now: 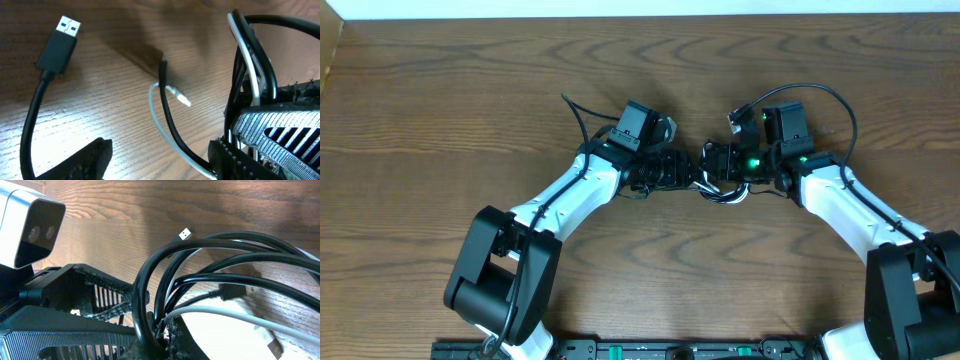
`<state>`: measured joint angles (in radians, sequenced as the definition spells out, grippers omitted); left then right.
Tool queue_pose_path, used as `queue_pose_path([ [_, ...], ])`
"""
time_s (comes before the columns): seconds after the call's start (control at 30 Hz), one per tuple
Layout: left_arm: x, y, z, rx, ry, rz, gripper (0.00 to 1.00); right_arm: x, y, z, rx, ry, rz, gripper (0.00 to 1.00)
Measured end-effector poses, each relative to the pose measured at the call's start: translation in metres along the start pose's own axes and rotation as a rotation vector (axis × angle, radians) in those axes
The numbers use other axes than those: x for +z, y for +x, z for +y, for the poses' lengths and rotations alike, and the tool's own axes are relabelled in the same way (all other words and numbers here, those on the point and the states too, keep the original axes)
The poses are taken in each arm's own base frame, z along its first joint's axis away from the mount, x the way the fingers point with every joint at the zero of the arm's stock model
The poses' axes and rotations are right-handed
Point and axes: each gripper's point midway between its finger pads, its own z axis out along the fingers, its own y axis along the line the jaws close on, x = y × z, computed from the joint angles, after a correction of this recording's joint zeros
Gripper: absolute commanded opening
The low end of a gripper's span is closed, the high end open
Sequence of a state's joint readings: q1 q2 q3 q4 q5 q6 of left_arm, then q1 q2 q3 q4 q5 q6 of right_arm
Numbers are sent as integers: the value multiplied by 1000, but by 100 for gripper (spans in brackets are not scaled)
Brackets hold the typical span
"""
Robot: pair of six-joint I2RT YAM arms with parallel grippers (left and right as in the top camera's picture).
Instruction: Untangle cables
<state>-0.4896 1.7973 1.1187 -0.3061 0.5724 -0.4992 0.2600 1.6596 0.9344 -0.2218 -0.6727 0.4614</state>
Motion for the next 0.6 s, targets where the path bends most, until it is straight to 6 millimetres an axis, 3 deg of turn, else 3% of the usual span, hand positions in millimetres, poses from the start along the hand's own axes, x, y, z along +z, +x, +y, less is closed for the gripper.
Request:
queue_pose_path([
  [0.43,8,17,-10,-97,-8,43,66,-1,0,-5,9,18,-2,1],
  [0.6,8,23,-16,-131,23,74,48,-1,0,-6,12,30,-4,1],
])
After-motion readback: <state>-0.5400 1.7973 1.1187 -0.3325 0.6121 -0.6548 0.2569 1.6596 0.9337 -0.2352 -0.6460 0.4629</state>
